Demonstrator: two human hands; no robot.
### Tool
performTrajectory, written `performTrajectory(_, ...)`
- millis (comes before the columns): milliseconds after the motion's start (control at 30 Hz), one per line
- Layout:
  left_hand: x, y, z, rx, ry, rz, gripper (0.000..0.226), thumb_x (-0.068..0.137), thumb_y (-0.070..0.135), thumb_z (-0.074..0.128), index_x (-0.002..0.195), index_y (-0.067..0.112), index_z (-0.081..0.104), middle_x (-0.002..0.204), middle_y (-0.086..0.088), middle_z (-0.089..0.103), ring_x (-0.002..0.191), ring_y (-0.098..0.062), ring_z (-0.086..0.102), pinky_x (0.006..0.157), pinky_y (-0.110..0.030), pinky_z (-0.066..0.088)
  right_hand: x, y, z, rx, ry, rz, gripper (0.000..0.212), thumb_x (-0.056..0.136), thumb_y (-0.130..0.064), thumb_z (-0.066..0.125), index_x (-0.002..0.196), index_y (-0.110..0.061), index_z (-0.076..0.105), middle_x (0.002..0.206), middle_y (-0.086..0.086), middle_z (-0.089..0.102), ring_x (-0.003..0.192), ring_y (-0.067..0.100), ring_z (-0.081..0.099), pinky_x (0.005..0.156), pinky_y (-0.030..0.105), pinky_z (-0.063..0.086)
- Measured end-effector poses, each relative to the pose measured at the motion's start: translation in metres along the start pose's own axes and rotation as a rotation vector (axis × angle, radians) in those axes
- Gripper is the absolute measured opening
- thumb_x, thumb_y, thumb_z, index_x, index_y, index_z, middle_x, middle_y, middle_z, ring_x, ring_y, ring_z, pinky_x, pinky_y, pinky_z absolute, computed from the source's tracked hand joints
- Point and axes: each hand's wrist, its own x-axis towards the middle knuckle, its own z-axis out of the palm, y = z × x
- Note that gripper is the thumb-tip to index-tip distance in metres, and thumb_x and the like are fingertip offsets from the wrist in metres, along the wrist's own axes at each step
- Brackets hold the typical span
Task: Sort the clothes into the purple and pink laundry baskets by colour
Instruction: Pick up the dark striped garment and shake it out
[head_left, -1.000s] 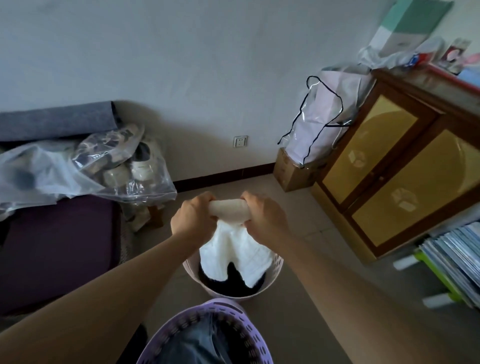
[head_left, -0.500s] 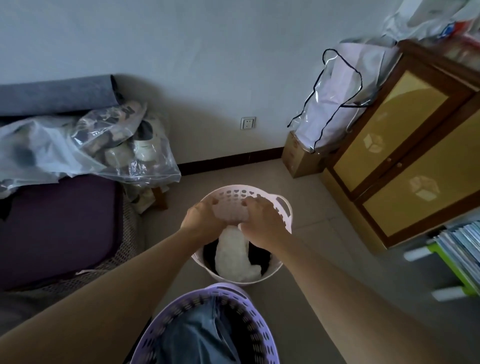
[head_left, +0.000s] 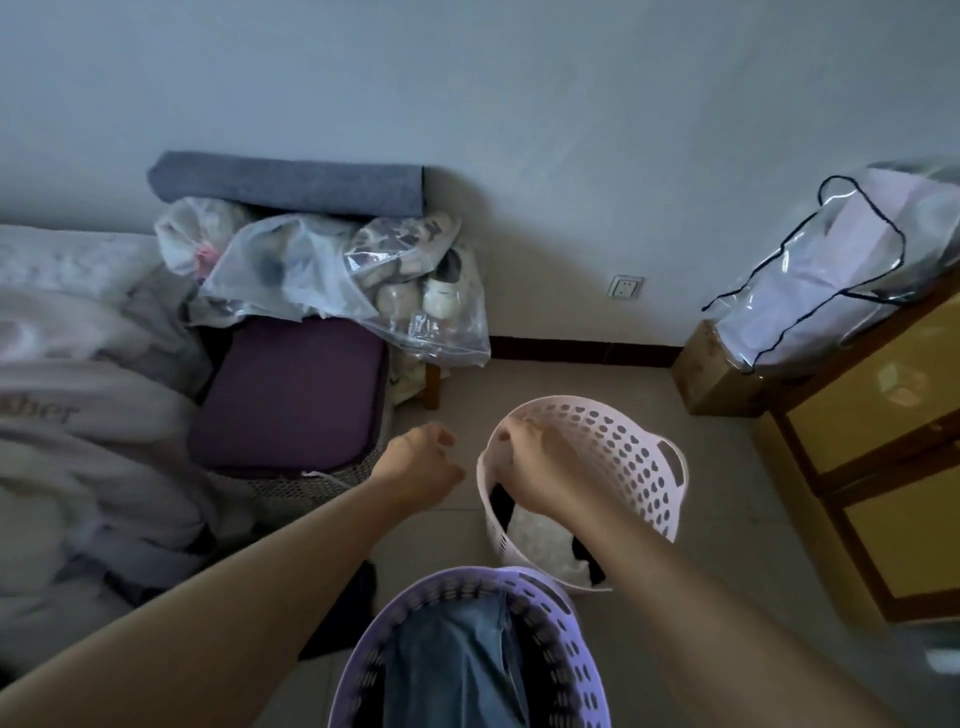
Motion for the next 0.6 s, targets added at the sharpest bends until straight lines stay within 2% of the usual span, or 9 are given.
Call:
performTrajectory(167,-0.029,-0.065,-0.049,-0.054,0.087,-0.09,0.042,0.083,0.024,0.062,0.124,0.02,0.056,0.121,-0.003,0.061,0.11,-0.02,0.057,0.09,-0.03,0.048,0.003,-0.079,0.018,-0.033,-0.066,-0.11,0.04,0.09,-0.024,0.058,0.127,-0.014,0.049,0.128,0.009,0.048,0.116,0.026,0.051,0.092,0.032,0.042)
performTrajectory(333,-0.063,-0.142,-0.094,-0.122,0.166,-0.176,0.042,0.084,0.023,0.063,0.125,0.02,0.055,0.121,-0.004,0.062,0.112,-0.022,0.057,0.094,-0.032,0.046,-0.003,-0.161,0.049,-0.043,-0.099,-0.21,0.037,0.088,-0.02,0.058,0.123,-0.011,0.052,0.123,0.012,0.05,0.114,0.028,0.049,0.089,0.033,0.043)
performTrajectory(600,-0.125,-0.275,-0.149,-0.156,0.233,-0.324,0.044,0.087,0.026,0.063,0.127,0.016,0.051,0.125,-0.004,0.058,0.118,-0.023,0.052,0.094,-0.029,0.043,-0.023,-0.292,0.114,-0.133,-0.191,-0.341,0.043,0.088,-0.028,0.064,0.125,-0.013,0.05,0.127,0.01,0.048,0.121,0.027,0.045,0.098,0.033,0.04)
